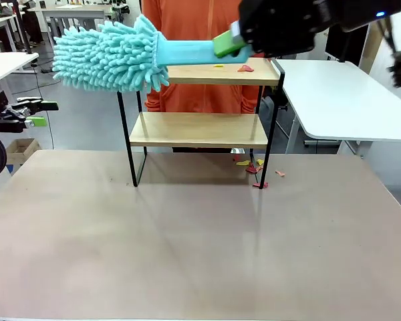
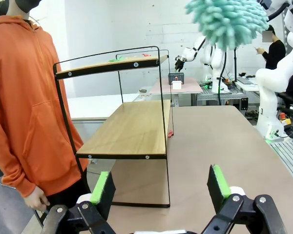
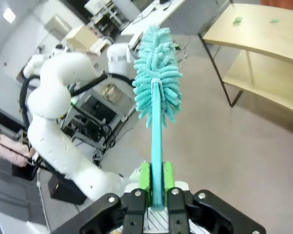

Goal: Clean the shelf.
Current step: Clean the specific section of the Shelf indicated by the human with the Duster.

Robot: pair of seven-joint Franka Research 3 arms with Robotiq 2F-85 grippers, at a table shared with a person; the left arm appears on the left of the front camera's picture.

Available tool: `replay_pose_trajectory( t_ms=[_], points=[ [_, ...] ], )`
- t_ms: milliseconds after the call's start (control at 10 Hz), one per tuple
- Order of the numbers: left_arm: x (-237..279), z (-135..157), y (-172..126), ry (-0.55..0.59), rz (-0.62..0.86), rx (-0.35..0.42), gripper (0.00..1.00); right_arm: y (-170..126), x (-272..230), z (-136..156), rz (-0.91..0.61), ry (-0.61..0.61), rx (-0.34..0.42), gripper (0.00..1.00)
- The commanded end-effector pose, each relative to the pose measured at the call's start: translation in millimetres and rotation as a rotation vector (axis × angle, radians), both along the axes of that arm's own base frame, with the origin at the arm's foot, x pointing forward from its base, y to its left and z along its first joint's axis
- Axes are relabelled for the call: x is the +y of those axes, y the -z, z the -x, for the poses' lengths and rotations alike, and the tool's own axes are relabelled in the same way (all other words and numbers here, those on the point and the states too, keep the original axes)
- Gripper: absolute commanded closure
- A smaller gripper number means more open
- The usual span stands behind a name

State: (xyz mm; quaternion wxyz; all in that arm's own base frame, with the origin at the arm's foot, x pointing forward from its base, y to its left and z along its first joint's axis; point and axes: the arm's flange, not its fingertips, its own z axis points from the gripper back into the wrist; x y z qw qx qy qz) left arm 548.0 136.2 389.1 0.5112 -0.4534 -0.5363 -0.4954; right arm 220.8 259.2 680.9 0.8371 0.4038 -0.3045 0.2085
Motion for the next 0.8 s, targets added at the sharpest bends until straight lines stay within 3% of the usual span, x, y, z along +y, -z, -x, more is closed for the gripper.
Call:
replay_pose_trajectory(
  t_ms=[0,100,500,700],
  points=[
    [-0.5,2.2,-1.7,0.003,0.006,-0.017,0.0,-2.4,1.4,-12.6,-0.057,0.05,0.06,0.86],
    [-0.5,2.2,-1.7,0.003,0.006,-0.017,0.0,0.0,0.0,0.0,0.0,0.0,0.0,0.86],
    [-0.5,2.2,-1.7,0.003,0.006,-0.017,0.0,3.5,3.4,-2.9,0.01,-0.002,0.008,0.86],
    [-0.5,2.2,-1.7,0.003,0.006,-0.017,0.0,-4.0,44.8,-12.2,-0.029,0.148,-0.063,0.86]
  ],
)
